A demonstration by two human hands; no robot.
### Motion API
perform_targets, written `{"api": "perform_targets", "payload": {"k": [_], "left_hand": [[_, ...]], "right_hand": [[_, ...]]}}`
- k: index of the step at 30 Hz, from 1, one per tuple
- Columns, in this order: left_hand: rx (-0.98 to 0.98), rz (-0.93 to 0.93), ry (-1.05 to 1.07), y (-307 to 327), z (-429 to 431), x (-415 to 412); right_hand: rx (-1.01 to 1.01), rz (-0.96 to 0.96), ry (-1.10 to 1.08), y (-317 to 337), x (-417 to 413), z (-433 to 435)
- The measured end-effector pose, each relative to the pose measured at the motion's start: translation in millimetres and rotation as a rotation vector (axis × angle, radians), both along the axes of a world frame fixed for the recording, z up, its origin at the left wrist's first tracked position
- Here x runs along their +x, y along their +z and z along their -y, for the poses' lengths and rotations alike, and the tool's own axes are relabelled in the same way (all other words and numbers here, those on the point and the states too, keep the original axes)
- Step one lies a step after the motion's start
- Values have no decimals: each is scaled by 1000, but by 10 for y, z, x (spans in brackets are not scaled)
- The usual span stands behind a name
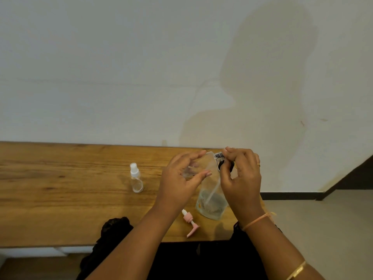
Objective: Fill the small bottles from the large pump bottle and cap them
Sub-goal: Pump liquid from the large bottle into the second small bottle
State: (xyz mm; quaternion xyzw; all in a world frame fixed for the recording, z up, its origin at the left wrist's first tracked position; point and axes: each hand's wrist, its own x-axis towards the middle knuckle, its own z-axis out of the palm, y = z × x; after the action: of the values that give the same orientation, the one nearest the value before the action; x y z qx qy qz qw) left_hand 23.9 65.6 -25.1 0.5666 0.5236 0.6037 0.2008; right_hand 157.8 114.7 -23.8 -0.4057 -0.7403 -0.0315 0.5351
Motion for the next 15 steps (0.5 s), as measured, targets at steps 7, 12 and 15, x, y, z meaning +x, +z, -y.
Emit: {"api": "perform_targets", "payload": {"k": [7,12,15], "left_hand": [[56,2,40,36,21,39],[58,35,28,39,4,42],[23,33,22,18,-10,20]], "right_hand": [[22,-67,21,90,-27,47],[15,-80,14,104,-27,43],[-6,-77,27,65,-36,8]]}}
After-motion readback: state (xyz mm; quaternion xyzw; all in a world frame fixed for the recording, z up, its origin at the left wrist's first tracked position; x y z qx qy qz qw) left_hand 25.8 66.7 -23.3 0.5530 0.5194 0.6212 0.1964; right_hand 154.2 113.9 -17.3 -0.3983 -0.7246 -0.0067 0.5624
